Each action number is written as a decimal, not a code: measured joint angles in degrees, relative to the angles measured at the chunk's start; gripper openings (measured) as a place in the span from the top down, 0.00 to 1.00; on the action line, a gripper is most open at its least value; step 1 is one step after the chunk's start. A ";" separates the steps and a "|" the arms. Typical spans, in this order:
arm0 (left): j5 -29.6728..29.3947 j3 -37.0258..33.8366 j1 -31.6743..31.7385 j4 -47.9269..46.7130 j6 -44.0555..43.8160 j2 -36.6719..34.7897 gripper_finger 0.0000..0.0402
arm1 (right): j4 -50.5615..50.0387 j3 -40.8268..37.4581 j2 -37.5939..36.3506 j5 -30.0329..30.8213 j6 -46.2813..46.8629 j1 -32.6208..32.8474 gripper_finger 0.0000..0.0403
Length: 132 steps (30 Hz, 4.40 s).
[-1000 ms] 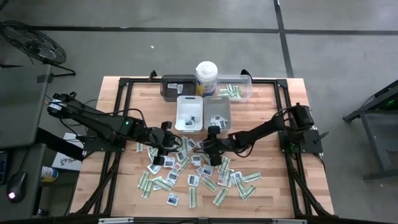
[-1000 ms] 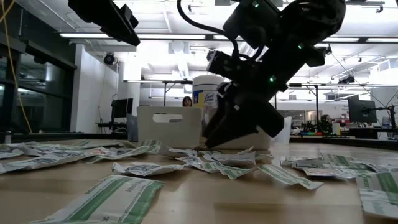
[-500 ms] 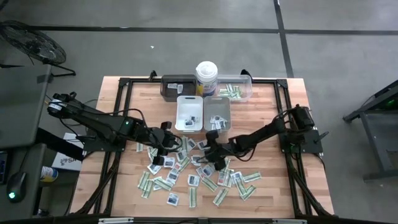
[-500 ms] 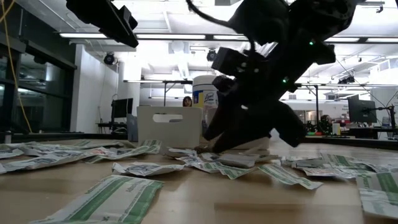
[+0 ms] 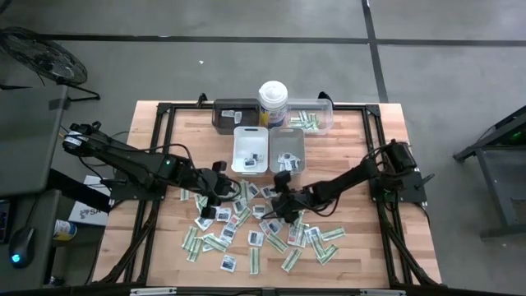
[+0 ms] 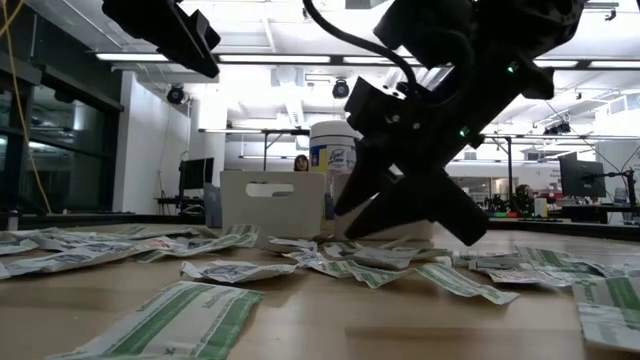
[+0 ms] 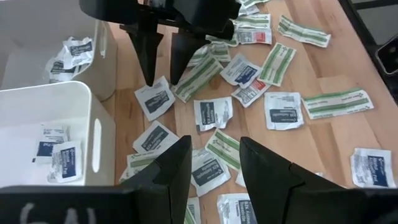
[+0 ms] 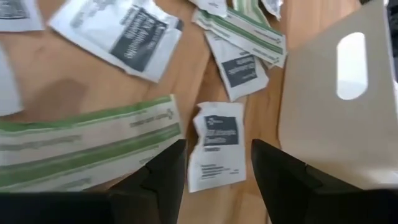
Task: Pick & Place First Aid Supplies
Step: Put the wipe into the gray bin
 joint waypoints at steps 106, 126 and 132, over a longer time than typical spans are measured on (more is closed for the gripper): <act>1.40 0.00 -0.02 -2.37 1.96 0.02 0.67 | -24.48 20.50 3.50 -14.18 55.27 -3.65 1.00; 1.68 0.00 0.00 -2.36 4.32 0.02 0.67 | -38.66 20.61 -13.16 -5.85 58.85 -6.85 1.00; 1.45 -0.02 0.00 -0.55 6.08 0.00 0.67 | -46.10 20.61 -17.67 -13.73 46.58 -12.74 1.00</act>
